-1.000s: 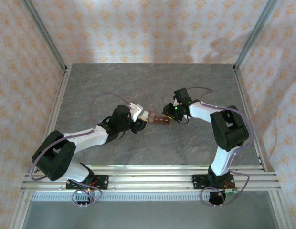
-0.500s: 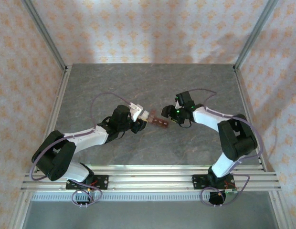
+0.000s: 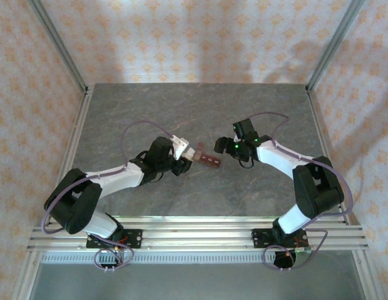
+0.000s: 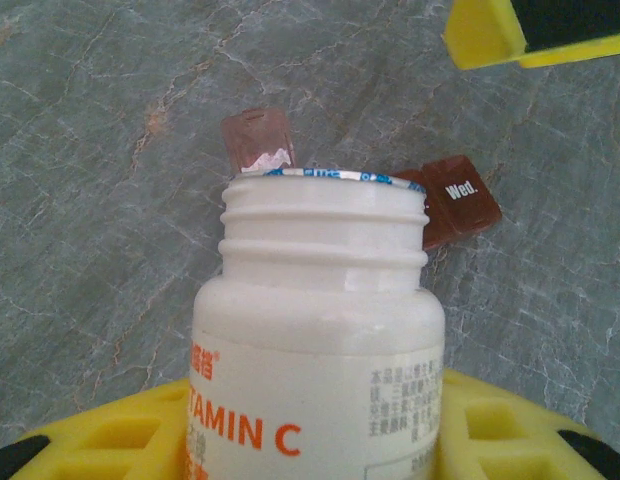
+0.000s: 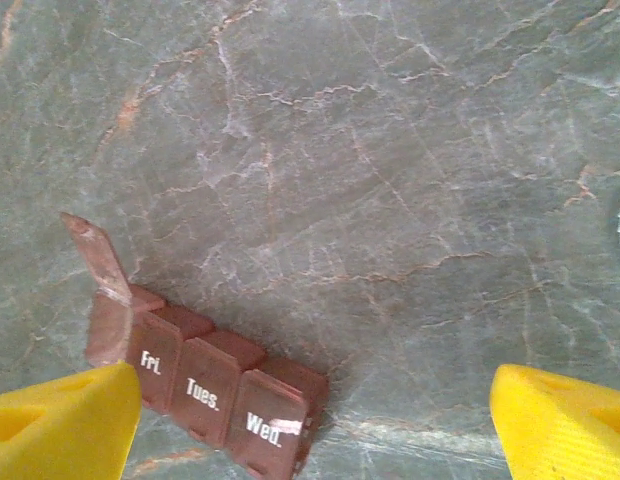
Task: Sort the pills into containers
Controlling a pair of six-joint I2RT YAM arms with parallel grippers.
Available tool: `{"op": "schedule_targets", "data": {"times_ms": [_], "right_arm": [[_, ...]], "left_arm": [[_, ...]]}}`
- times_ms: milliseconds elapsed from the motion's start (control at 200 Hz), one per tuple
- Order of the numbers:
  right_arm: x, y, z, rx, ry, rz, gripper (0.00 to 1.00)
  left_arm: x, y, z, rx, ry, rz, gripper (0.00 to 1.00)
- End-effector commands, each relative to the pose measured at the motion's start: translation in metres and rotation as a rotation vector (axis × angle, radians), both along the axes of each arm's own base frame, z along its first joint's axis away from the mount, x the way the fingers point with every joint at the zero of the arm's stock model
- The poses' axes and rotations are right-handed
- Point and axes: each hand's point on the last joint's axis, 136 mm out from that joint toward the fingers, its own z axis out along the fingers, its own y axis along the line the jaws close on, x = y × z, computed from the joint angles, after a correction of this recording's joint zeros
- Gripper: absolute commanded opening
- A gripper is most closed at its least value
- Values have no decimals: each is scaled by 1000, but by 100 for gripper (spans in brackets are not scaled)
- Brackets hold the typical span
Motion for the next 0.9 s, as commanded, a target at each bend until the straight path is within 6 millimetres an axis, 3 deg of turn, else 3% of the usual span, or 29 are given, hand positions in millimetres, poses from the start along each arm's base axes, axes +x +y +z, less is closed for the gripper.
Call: {"op": "schedule_targets", "data": {"times_ms": [0,896], "right_arm": [[0,-11,5,-70,-21,0,90],[-11,-1,-26,-185,60,91,88]], "left_arm": [[3,-3,1,41,5,-16,0],[8,-7,-27,223,219,-57,0]]}}
